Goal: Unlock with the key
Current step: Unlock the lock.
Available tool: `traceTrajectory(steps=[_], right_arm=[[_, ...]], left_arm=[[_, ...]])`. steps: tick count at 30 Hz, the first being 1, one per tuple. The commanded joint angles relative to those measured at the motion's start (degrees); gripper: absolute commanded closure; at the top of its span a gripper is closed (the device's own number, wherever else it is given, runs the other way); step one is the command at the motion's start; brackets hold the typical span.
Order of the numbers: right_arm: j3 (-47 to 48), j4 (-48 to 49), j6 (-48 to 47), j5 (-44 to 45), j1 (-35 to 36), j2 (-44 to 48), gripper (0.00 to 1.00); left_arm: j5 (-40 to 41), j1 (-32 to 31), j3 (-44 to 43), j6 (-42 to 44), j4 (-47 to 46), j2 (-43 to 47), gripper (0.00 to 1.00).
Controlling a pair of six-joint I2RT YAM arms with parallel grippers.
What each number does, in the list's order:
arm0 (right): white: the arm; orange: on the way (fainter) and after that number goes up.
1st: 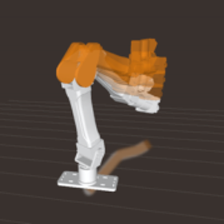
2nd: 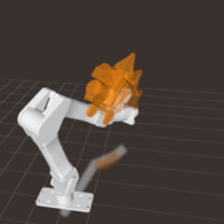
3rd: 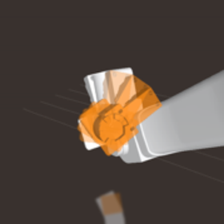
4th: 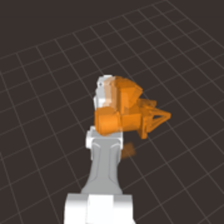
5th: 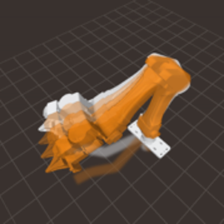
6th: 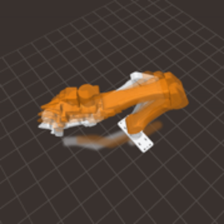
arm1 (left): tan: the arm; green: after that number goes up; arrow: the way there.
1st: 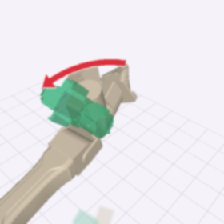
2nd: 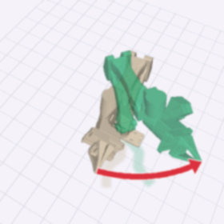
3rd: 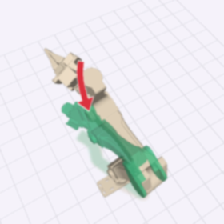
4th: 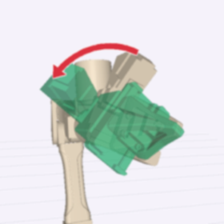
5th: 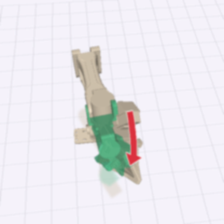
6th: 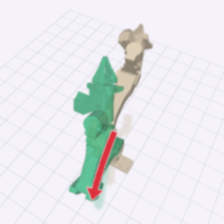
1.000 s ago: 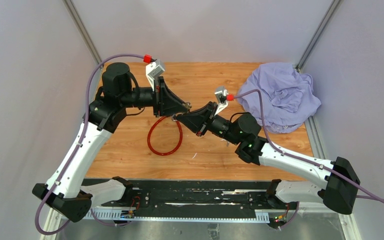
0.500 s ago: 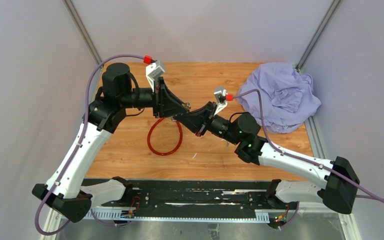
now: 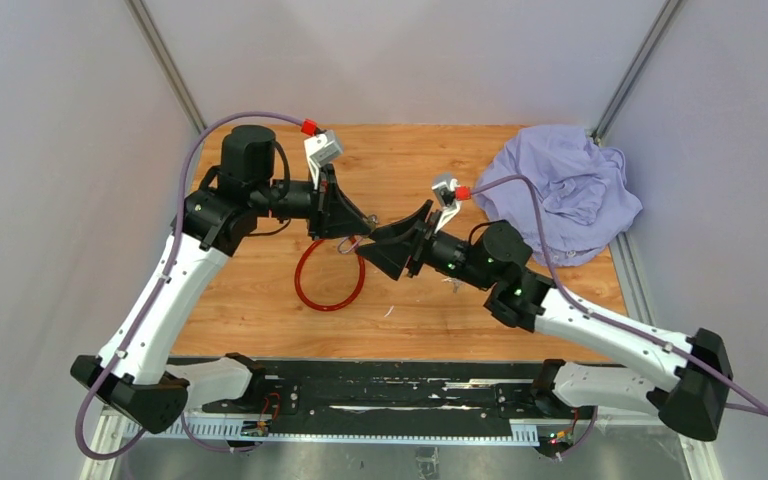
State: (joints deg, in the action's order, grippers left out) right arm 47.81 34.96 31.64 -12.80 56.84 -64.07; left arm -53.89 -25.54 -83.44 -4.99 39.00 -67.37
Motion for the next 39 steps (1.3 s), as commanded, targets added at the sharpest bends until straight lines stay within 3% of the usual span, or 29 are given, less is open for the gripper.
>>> traceTrajectory(steps=[1, 6, 13, 17, 31, 39], right_arm=[[4.9, -18.2, -1.5, -2.8, -3.3, 6.6, 0.45], [7.4, -25.6, -1.4, -12.4, -9.0, 9.0, 0.44], [14.0, -32.9, -0.4, -27.9, -14.3, 4.5, 0.46], [16.8, -37.3, -2.5, -33.1, -14.9, 2.1, 0.54], [19.8, -39.5, -5.3, -39.1, -14.8, -1.1, 0.52], [20.5, -39.1, -5.2, -41.7, -14.9, -3.3, 0.64]], left_arm=[[0.8, 0.0, -2.1, 6.0, 8.9, -1.2, 1.0], [-1.9, -1.1, -0.2, 5.7, 9.0, -1.2, 1.0], [-9.2, -3.1, 5.2, 4.0, 9.2, -0.2, 1.0], [-10.0, -3.1, 4.9, 4.0, 9.0, 0.2, 1.0], [-13.4, -3.1, 6.8, 4.6, 8.8, 0.0, 1.0], [-13.5, -3.2, 7.7, 4.8, 8.9, 0.5, 1.0]])
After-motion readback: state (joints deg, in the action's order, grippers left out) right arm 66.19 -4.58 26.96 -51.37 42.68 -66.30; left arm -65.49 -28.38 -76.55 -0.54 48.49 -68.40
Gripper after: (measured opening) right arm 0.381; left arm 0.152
